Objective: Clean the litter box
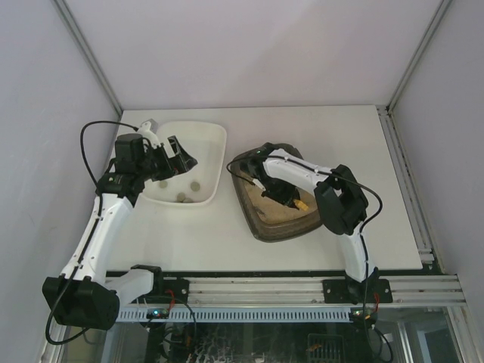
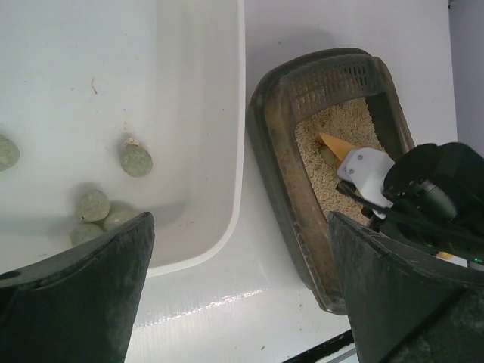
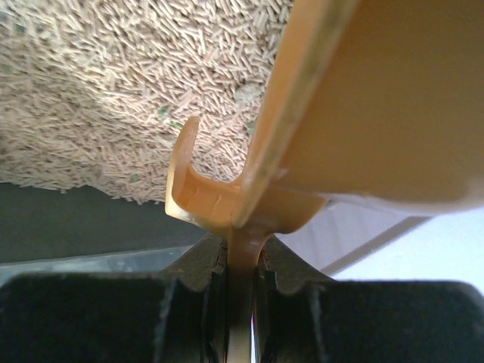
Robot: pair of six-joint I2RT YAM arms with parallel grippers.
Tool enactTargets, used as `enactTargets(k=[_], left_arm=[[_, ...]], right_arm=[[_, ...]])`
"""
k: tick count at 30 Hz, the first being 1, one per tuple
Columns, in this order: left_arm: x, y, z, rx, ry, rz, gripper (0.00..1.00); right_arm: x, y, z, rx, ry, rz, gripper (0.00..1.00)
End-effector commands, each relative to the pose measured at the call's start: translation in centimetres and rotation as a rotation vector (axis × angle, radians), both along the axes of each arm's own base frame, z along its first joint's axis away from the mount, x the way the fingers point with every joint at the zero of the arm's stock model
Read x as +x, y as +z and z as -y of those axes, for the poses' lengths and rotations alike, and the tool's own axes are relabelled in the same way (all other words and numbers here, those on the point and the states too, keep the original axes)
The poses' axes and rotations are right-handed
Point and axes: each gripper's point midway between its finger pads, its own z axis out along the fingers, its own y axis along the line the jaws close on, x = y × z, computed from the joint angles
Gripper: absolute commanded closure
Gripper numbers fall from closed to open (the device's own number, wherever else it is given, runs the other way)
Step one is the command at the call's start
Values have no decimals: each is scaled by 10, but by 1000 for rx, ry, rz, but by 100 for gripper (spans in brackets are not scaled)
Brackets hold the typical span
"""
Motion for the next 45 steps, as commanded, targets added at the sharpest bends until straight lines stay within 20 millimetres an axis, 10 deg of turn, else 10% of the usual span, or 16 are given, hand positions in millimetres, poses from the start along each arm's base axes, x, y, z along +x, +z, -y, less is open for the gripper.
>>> enactTargets(k=[1, 30, 45], left_arm=[[-1, 0, 1, -5, -21, 10, 0], [-20, -22, -11, 64, -19, -56, 0], [-32, -34, -18, 103, -15, -84, 0]], right_arm=[[-7, -28, -32, 215, -136, -129, 100], [-28, -57, -66, 686, -316, -390, 100], [-30, -41, -85, 967, -357, -416, 100]])
